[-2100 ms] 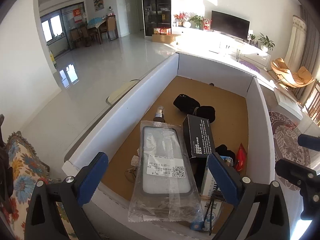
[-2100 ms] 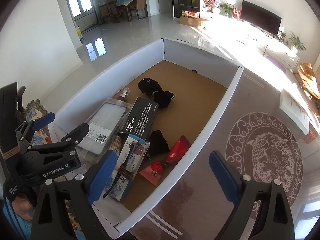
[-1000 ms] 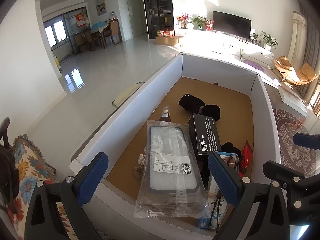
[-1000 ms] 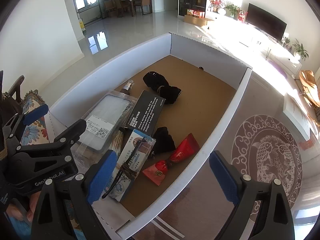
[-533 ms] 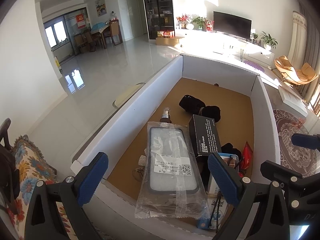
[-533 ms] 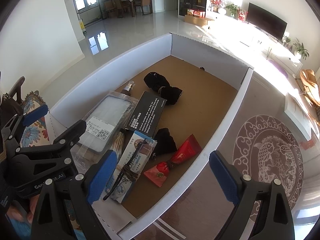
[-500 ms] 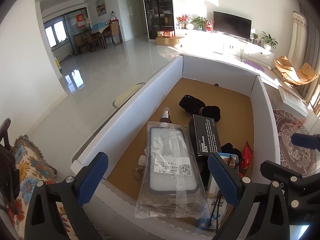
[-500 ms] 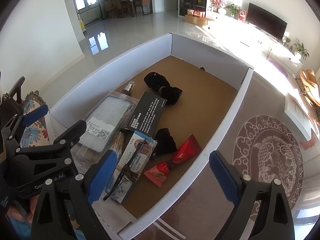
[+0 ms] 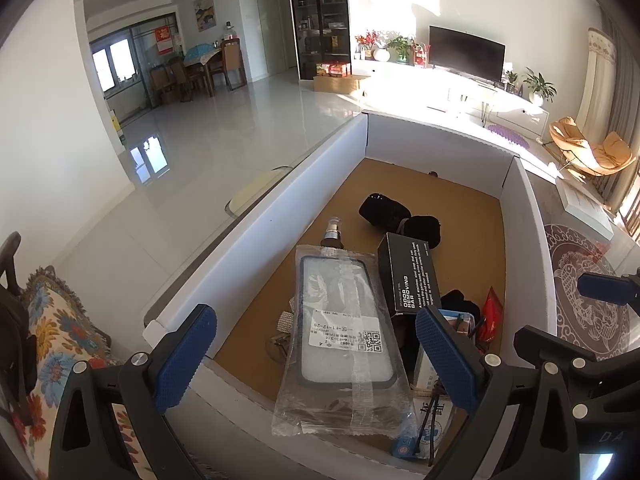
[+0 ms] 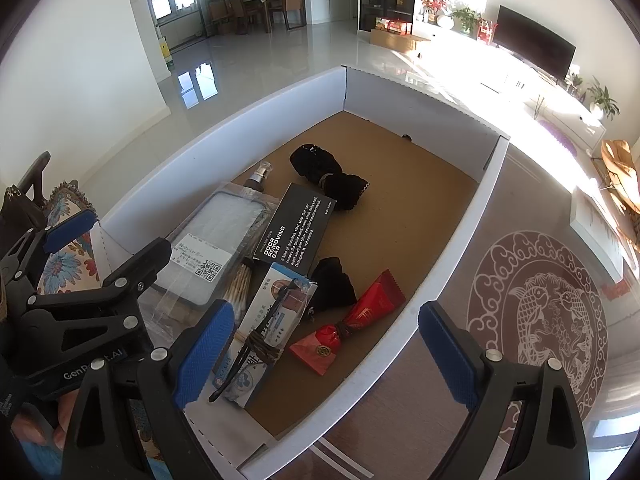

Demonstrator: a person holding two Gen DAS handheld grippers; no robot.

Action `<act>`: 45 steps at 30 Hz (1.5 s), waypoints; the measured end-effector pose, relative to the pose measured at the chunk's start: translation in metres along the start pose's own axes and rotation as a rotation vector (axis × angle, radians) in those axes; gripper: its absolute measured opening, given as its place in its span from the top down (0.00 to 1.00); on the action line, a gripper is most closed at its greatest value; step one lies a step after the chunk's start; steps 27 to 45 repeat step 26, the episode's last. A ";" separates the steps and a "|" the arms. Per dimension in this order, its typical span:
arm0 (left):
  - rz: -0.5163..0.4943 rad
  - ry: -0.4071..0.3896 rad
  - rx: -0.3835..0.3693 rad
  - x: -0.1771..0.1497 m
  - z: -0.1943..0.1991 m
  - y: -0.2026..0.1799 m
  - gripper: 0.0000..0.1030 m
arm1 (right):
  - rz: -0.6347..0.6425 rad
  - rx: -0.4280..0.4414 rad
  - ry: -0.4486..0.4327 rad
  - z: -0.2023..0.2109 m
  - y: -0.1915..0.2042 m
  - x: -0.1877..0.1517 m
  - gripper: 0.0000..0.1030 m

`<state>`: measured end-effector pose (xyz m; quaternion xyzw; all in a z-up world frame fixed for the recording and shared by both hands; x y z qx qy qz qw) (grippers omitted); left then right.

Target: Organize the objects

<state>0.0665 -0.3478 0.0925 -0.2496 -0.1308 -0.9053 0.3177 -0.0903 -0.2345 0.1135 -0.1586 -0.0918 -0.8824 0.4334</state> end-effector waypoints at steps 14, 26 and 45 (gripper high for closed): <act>0.008 0.003 -0.001 -0.001 0.001 0.003 0.01 | 0.010 0.004 0.007 -0.003 0.007 0.000 0.09; 0.024 -0.038 -0.018 -0.004 0.008 0.007 0.02 | 0.004 0.015 0.000 -0.002 0.008 0.000 0.09; 0.024 -0.038 -0.018 -0.004 0.008 0.007 0.02 | 0.004 0.015 0.000 -0.002 0.008 0.000 0.09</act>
Point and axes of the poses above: each gripper's, at about its wrist camera, not at the fingertips, and z roughly against the way its jaws point, y to its left, x to its top, the point moved 2 cm from there along -z, roughly the way its jaws point, and after that the axes turned 10 degrees about y, right-handed, at the moved point
